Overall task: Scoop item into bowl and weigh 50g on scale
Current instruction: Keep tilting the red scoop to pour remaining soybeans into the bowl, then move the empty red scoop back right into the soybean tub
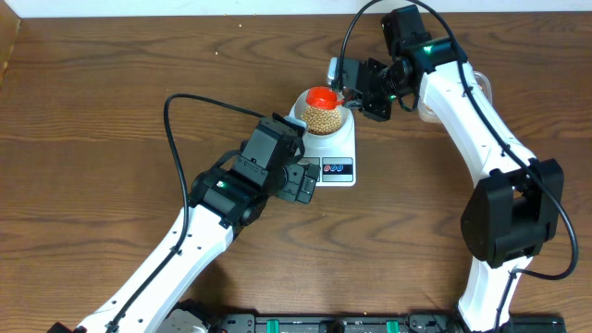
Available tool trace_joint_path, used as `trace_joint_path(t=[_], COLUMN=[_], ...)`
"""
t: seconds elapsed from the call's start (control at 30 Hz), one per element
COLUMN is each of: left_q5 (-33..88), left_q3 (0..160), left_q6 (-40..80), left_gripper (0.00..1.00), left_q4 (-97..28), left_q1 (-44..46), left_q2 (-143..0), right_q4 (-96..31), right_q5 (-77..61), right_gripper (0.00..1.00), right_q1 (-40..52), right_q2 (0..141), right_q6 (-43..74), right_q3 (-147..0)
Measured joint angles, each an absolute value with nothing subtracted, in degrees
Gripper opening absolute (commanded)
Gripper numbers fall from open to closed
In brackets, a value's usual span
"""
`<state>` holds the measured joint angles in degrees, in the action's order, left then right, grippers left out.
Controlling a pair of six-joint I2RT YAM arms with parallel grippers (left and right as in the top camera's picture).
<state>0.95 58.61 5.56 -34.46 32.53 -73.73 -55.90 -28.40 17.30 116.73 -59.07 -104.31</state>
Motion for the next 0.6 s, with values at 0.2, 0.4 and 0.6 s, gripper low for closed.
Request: trace_joint_path(t=[0.2,0.4,0.6], left_q5=[1.0,1.0,1.0], left_q3=[58.6,58.6,58.6], left_q6=[5.6,5.6,5.6], left_gripper=[1.00,1.00,1.00], left_q4=[-34.5,-34.5,-34.5], left_q1=[32.5,32.5,32.5], left_q2=[-73.7,-73.7,-73.7], right_q4=[-55.8,-55.7,-53.2], right_q5=[-28.4,-28.4,-28.3], right_gripper=[0.01,0.01,0.01], right_q1=[17.3,17.3,16.8], right_q2=[116.7,116.4,113.2], right_q6=[-60.6,-60.6,-52.4], right_q3=[-104.3,-104.3,-104.3])
